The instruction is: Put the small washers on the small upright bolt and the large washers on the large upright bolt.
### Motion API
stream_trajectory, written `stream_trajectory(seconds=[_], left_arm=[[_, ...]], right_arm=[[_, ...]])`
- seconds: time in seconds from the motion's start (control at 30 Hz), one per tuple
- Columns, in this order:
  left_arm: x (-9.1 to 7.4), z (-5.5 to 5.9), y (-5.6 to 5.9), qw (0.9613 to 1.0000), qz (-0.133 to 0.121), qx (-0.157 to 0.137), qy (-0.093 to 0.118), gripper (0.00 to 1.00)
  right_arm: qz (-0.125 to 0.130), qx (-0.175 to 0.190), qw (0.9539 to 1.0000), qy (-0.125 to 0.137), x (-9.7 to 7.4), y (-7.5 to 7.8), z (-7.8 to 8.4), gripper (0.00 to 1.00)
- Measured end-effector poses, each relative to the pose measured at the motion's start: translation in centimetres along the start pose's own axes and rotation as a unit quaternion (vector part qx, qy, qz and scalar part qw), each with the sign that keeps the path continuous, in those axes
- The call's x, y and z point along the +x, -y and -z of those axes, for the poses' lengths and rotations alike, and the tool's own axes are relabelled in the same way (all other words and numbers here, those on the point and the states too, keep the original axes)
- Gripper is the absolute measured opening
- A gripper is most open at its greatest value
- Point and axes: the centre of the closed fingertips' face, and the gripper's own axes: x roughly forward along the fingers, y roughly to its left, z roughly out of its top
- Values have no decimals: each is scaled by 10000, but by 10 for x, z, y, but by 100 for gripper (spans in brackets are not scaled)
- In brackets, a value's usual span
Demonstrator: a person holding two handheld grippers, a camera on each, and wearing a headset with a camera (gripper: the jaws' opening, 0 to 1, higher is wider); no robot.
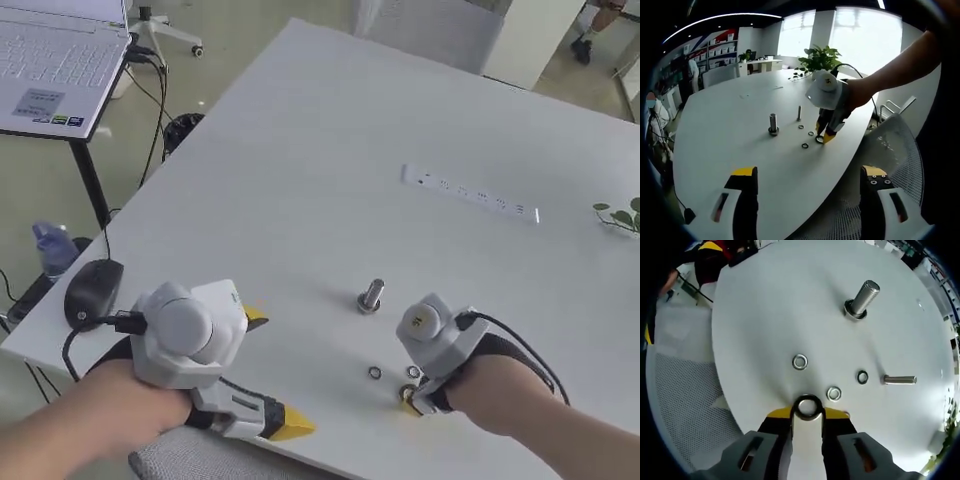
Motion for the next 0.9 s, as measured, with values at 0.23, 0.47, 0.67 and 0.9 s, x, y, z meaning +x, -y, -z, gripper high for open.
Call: stream_trajectory(seconds=[0.23, 0.47, 0.67, 0.9], left_arm=[[1, 1, 1, 10000, 12, 23, -96, 82], [2, -2, 1, 9999, 27, 44, -98, 82], [-3, -4, -1, 9999, 9, 52, -109, 82], [-9, -5, -7, 9999, -100, 3, -50, 82]], right_arm=[[-37, -76, 10000, -39, 0, 3, -3, 21], [-55, -111, 9999, -39, -3, 6, -2, 21], [-120, -253, 9996, -45, -15, 8, -1, 21], [-168, -553, 9983, 48, -36, 7, -9, 21]])
